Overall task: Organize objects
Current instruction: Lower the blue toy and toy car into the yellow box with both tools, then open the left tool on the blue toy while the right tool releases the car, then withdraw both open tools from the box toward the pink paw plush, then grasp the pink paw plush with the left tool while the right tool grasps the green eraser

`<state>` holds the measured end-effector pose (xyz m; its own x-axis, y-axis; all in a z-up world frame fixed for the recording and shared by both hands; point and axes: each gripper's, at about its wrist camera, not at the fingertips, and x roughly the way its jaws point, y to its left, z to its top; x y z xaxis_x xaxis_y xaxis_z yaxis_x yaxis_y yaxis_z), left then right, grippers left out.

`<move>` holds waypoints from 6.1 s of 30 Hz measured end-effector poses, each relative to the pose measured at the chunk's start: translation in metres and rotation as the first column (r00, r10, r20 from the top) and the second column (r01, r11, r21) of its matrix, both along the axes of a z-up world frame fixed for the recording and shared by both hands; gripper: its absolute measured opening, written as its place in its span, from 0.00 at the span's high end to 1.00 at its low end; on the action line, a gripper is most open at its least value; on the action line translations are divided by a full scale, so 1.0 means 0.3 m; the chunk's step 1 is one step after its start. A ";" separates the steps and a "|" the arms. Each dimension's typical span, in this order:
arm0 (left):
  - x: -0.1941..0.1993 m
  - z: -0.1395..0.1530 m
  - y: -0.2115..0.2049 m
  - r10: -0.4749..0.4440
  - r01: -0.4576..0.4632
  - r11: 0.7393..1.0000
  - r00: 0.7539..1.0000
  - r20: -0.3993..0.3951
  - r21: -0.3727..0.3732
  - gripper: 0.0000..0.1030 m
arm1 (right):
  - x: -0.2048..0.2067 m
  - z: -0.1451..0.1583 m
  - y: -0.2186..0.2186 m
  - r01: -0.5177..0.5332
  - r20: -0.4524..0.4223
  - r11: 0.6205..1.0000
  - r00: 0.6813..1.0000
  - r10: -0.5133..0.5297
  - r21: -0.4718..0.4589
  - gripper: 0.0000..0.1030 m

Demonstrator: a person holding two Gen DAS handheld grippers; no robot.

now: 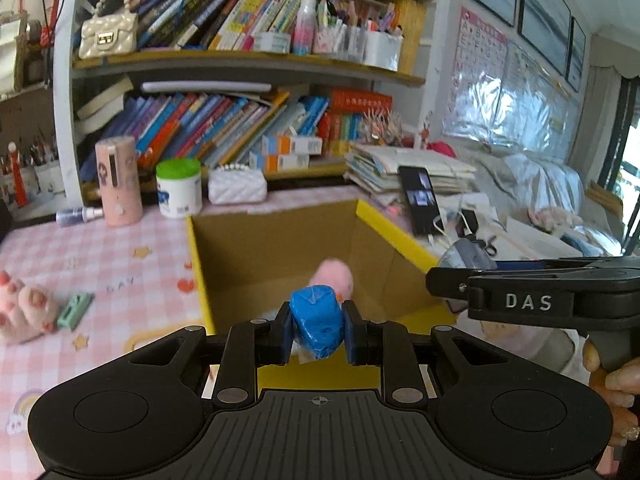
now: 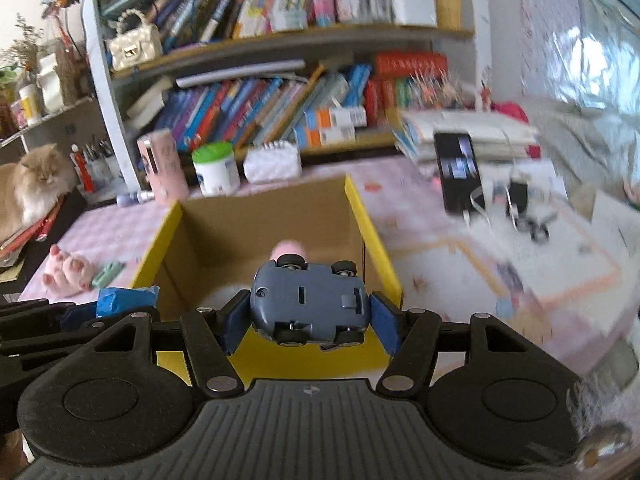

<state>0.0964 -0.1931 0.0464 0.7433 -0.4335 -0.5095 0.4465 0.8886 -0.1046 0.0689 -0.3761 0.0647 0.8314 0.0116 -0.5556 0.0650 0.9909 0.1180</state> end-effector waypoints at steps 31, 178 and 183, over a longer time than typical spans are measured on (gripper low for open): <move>0.232 -0.160 -0.125 0.133 -0.109 0.981 0.980 -0.147 0.162 0.78 | 0.408 -0.155 -0.030 -0.272 -0.226 0.958 0.931 0.287 0.096 0.41; 0.227 -0.167 0.860 0.494 -0.460 0.865 0.849 -0.186 0.201 0.26 | 0.464 -0.190 0.872 -0.289 -0.208 0.951 0.929 0.307 0.113 0.32; 0.327 -0.173 0.865 0.505 -0.470 0.859 0.844 -0.181 0.205 0.25 | 0.575 -0.177 0.885 -0.297 -0.200 0.948 0.928 0.316 0.118 0.33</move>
